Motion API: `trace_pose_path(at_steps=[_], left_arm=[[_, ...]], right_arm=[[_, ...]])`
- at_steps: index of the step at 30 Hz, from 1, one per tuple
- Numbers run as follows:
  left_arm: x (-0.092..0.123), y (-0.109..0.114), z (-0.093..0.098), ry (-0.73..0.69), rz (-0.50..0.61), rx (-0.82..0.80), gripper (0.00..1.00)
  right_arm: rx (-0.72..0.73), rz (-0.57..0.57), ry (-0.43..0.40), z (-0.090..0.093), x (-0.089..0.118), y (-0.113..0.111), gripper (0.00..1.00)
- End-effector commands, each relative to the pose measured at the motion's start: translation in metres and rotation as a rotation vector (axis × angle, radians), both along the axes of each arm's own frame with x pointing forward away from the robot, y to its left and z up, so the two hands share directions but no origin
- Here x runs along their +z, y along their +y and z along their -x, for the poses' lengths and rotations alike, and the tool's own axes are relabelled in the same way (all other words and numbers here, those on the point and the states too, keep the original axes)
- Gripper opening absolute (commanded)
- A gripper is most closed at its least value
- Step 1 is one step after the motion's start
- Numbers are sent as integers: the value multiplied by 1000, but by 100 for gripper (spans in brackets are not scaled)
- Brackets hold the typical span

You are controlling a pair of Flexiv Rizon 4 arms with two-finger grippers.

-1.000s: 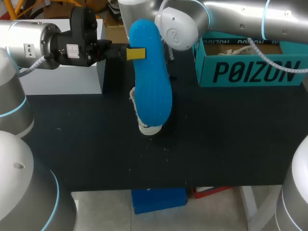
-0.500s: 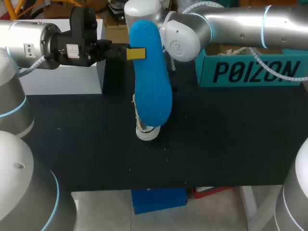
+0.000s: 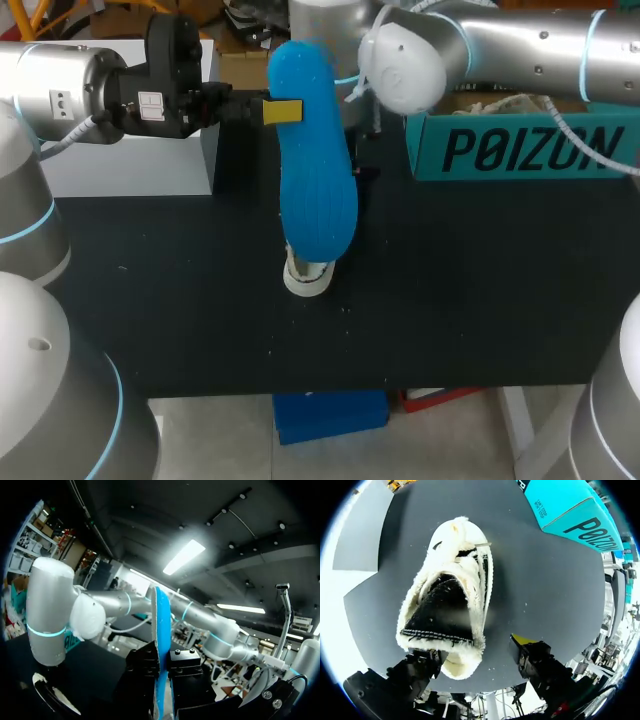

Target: Take the shoe out of the shoebox, open the shoe tongue, remove and reinsert the insole, then place the shoe into the shoebox

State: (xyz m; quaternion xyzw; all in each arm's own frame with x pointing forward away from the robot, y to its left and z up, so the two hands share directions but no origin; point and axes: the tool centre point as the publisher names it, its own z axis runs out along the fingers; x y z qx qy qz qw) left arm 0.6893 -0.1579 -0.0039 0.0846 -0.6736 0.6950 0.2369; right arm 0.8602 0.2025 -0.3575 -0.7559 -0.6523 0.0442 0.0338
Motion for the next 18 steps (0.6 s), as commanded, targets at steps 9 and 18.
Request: trace_pose_path(at_steps=[9,18], left_arm=[[-1,-1,1,-1,1,3,0],[-1,-1,1,-1,1,3,0]], right_arm=[[46,-652,-435,31,86,-46,100],[46,-652,-435,31,86,-46,100]])
